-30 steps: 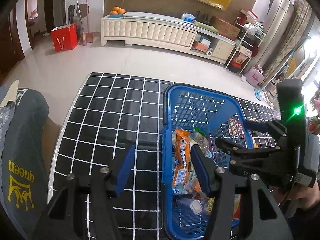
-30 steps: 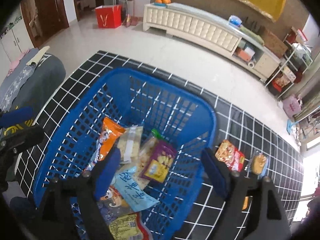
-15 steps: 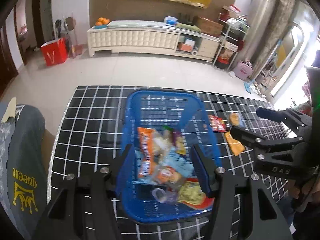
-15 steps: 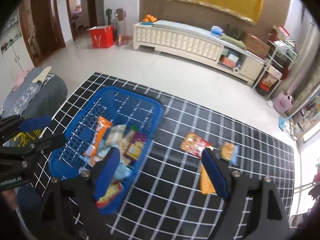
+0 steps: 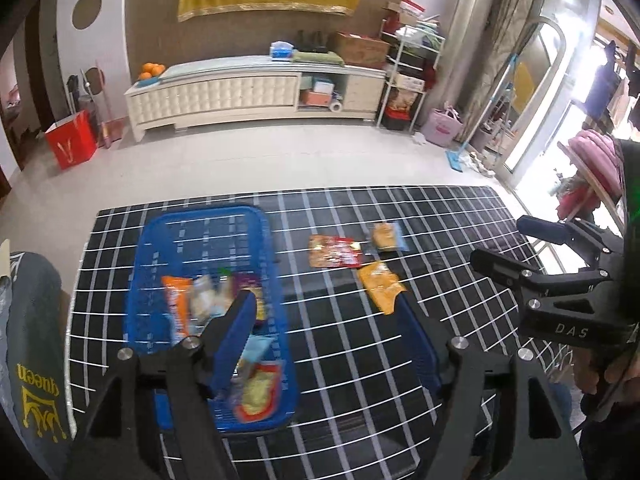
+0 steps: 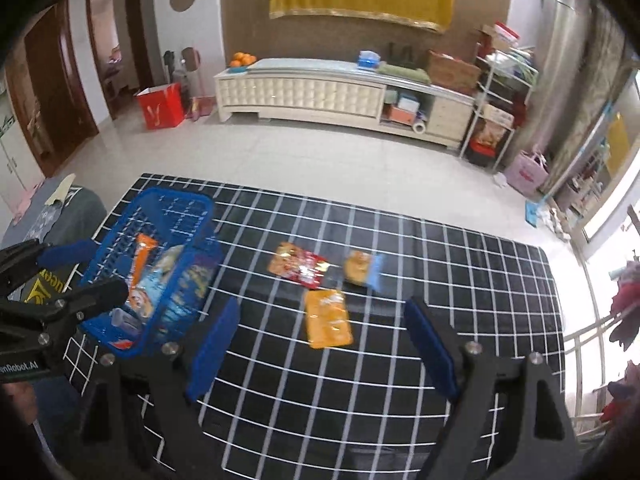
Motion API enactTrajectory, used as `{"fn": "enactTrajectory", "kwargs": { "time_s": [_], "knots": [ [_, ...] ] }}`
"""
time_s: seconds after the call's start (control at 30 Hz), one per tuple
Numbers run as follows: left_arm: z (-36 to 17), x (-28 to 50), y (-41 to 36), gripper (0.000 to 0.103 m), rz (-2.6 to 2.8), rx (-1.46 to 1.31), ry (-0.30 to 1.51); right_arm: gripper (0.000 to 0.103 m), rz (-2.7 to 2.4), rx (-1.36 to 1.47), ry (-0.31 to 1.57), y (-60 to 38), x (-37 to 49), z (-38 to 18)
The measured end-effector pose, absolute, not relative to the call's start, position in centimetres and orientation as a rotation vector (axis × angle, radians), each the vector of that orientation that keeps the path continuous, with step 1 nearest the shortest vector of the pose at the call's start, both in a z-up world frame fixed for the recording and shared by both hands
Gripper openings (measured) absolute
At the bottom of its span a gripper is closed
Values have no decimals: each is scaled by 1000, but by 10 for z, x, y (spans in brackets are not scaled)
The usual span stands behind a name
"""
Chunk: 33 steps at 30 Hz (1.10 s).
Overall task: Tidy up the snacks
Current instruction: 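Withdraw both grippers from the basket toward the remaining snacks, then grasp the red-and-white noodle bag with the left gripper while the right approaches the orange pack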
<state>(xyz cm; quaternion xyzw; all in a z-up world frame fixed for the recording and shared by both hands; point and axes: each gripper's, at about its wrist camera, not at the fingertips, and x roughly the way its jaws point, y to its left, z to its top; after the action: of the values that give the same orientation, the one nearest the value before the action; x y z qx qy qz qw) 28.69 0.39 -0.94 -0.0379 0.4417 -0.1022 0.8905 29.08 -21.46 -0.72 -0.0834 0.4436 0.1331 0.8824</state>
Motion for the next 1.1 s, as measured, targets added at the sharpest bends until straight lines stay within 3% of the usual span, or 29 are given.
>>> {"fn": "enactTrajectory", "kwargs": {
  "time_s": [0.57, 1.1],
  "knots": [
    [-66, 376, -84, 70, -149, -33, 1061, 88, 241, -67, 1065, -296, 371, -76],
    [-176, 465, -100, 70, -80, -41, 1198, 88, 282, -13, 1176, -301, 443, -161]
  ]
}}
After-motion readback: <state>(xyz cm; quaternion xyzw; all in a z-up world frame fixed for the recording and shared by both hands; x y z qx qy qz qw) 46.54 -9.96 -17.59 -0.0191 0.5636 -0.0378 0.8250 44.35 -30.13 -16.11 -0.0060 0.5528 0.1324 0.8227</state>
